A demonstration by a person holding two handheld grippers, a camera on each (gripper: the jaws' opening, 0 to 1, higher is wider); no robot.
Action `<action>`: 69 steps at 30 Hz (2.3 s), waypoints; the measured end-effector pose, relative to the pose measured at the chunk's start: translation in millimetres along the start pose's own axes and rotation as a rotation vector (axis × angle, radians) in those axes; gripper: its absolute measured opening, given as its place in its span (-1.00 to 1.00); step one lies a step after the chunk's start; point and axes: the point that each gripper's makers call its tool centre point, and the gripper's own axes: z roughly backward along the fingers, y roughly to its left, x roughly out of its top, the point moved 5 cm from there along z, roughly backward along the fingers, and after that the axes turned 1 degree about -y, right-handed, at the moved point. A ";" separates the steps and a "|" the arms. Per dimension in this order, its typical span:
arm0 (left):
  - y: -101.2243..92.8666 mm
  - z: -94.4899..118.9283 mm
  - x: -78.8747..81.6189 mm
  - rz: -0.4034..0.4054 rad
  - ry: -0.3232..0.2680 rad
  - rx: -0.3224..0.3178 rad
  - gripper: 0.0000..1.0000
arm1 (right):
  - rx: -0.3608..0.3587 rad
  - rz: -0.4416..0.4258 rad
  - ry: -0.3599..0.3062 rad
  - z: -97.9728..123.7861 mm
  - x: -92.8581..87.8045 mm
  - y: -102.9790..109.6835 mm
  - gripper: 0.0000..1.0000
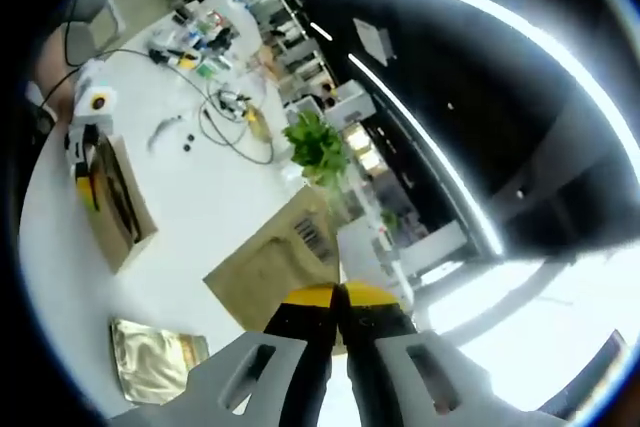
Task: Extract single mask from mask box in order stack masks on table
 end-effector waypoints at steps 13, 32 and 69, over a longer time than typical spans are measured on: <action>0.0 -0.1 -0.5 -0.001 0.003 0.002 -0.38 | 0.025 0.010 0.183 -12.2 -59.6 26.5 -1.00; 0.7 -0.6 -2.4 0.000 0.011 0.002 -0.38 | 0.125 -0.046 0.260 -37.6 -102.7 72.6 -1.00; 0.1 -1.8 -3.8 -0.003 0.022 0.003 -0.38 | 0.232 -0.121 0.263 17.4 -107.5 143.8 -1.00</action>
